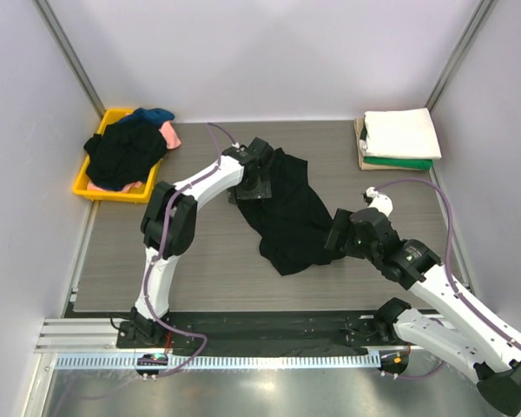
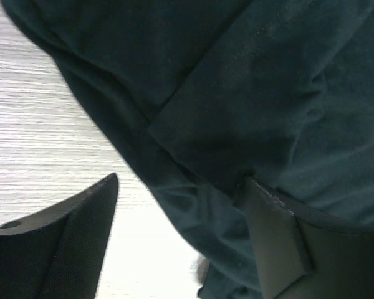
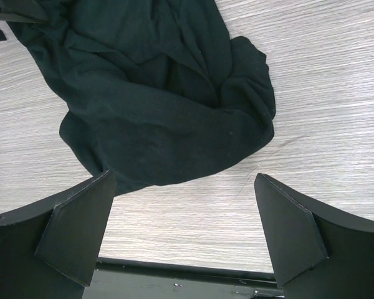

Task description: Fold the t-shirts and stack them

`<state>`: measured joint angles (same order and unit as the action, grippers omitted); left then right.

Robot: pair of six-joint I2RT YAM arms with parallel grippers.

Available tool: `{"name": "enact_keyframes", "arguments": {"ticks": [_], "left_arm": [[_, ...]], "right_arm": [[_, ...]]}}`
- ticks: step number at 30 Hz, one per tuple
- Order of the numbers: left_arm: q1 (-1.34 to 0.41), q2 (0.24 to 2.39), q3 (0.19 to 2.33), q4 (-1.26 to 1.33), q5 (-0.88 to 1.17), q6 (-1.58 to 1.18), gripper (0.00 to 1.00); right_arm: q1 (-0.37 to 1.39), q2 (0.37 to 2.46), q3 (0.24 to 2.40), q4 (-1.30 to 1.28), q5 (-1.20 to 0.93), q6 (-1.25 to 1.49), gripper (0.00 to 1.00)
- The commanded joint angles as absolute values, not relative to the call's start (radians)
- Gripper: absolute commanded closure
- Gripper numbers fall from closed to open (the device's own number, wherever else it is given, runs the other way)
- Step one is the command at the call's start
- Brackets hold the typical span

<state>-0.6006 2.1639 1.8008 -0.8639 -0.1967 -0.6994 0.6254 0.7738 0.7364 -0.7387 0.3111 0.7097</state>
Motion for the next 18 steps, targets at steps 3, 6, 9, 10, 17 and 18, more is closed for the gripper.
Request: {"name": "enact_keyframes", "arguments": {"ticks": [3,6,9,10,17,18], "left_arm": [[-0.601,2.184,1.862,-0.796,-0.176,-0.748,0.27],[-0.603,2.206,1.887,-0.787,-0.161,-0.762,0.33],[-0.606,2.227,1.933,-0.787,-0.156,-0.778,0.36],[-0.609,2.227,1.943,-0.787,-0.163,-0.785,0.40],[-0.612,2.269,1.997,-0.782,-0.155,-0.801,0.48],[-0.612,2.270,1.999,-0.782,-0.150,-0.802,0.51]], "right_arm": [[0.621,0.775,0.730,-0.733,0.319,0.724,0.00],[0.621,0.784,0.718,-0.729,0.314,0.729,0.00],[0.621,0.784,0.709,-0.723,0.310,0.735,0.00],[0.621,0.781,0.704,-0.719,0.307,0.735,0.00],[0.621,0.779,0.698,-0.713,0.302,0.732,0.00],[0.620,0.781,0.699,-0.712,0.304,0.730,0.00]]}}
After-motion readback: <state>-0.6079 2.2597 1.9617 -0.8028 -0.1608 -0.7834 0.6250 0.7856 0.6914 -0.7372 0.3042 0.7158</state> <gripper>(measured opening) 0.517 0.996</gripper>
